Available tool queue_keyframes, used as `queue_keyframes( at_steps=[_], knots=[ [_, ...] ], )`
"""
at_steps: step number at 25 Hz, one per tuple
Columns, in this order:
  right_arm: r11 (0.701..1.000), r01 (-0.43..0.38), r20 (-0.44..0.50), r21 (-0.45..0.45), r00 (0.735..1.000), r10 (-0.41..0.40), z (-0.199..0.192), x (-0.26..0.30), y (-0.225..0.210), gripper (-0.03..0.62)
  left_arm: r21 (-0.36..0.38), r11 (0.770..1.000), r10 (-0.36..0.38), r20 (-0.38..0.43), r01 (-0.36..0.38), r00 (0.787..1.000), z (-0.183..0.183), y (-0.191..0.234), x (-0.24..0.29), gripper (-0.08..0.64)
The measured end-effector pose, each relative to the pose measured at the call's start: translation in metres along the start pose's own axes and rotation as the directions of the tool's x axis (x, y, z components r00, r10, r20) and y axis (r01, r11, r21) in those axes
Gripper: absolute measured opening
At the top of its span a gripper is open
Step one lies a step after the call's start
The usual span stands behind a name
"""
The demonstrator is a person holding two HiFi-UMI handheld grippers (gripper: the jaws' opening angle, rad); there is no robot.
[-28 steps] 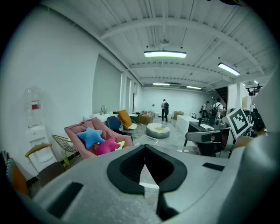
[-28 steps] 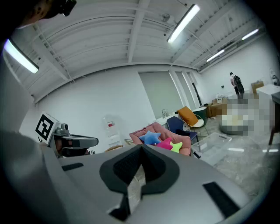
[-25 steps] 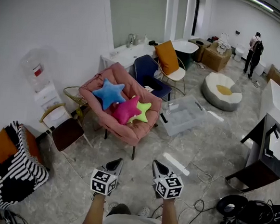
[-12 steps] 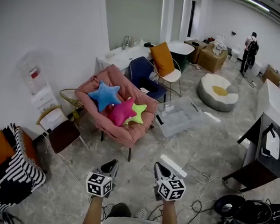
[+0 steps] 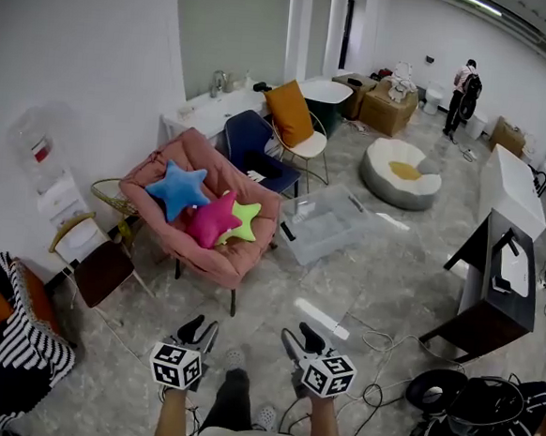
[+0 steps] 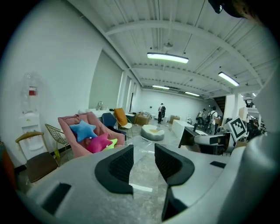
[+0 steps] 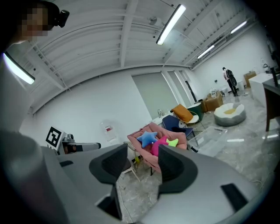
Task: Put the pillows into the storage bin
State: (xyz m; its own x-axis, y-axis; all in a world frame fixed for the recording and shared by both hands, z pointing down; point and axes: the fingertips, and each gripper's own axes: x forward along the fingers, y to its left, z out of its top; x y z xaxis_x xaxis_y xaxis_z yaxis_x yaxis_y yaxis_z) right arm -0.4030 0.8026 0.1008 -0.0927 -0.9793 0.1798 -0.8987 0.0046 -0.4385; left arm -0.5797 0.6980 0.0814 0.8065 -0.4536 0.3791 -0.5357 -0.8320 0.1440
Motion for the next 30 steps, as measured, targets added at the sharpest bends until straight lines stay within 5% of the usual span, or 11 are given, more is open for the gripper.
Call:
queue_keyframes(
  at_steps=[12,30],
  knots=[
    [0.984,0.171,0.124,0.052,0.976,-0.176,0.040,0.041,-0.069,0.295,-0.022,0.999,-0.040,-0.016,0.040,0.999,0.014,0.042,0.080,0.209],
    [0.985,0.163,-0.053,-0.061,0.985,-0.166,0.093,0.270,-0.144,0.334,-0.155,0.986,-0.056,-0.003,0.055,0.998,0.094,0.212,0.280,0.239]
  ],
)
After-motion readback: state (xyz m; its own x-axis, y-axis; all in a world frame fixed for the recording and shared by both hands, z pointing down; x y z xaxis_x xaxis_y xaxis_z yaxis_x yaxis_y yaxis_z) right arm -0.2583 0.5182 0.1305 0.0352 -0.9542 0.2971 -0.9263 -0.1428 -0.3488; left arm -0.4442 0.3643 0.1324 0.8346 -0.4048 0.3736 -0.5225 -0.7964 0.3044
